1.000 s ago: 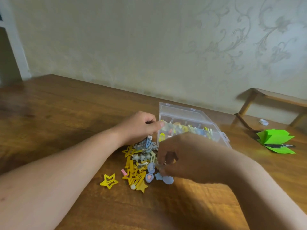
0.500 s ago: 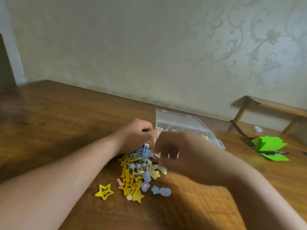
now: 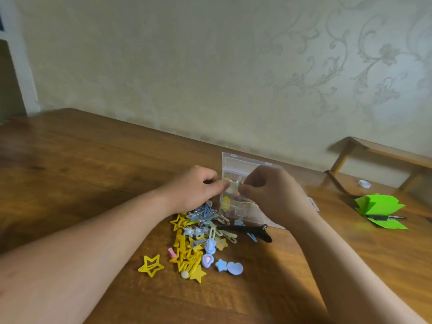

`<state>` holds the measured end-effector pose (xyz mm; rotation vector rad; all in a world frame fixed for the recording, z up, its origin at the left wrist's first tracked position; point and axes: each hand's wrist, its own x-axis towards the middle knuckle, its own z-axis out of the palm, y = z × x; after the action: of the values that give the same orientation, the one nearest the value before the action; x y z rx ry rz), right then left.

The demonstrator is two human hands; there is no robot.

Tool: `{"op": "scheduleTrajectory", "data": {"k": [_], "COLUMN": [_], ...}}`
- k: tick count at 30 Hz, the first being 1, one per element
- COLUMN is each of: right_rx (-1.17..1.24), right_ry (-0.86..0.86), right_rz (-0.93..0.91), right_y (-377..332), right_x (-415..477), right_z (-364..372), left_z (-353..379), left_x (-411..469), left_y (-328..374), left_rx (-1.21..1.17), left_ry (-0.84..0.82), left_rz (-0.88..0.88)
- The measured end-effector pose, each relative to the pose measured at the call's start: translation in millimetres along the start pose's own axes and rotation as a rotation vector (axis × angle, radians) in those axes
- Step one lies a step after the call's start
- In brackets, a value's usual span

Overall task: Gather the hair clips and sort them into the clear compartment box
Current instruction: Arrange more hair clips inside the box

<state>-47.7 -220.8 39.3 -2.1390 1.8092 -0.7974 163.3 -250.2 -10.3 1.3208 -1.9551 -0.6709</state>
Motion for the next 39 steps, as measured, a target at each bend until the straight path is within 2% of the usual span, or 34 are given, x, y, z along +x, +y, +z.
{"op": "scheduleTrajectory", "data": {"k": [8,13,18,22,27,33,39], "right_rx": [-0.189,-0.212,-0.156,-0.250,-0.175,-0.177,-0.072], "right_ry": [-0.020,-0.075,-0.008,-0.091,-0.139,-0.147,-0.181], "right_rz": [0.031,0.070,0.068,0.092,0.138,0.095,0.073], "right_y": [-9.0,-8.2,-3.5,8.9,5.3,-0.9,-1.6], "right_x": [7.1,3.2,-0.4,-7.5,-14.7,-18.3,-19.2], "right_z": [17.8,12.5,-6.3,-15.7,-13.3,-11.1,-9.2], "left_z": [1.3,2.4,0.7,1.2,1.6,1.8,1.1], "left_x": [2.4,2.6,2.9,2.6,2.8,3.3,1.2], "left_y": [-1.8,-3.2,-3.8,-3.4,-5.6,-6.2,-4.6], "left_rx": [-0.001,0.004,-0.002,-0.010,-0.027,-0.013,-0.011], "left_ry": [0.005,0.004,-0.009,-0.022,-0.021,-0.023,-0.015], "left_rz": [-0.005,-0.003,0.008,0.007,0.012,0.026,0.019]}}
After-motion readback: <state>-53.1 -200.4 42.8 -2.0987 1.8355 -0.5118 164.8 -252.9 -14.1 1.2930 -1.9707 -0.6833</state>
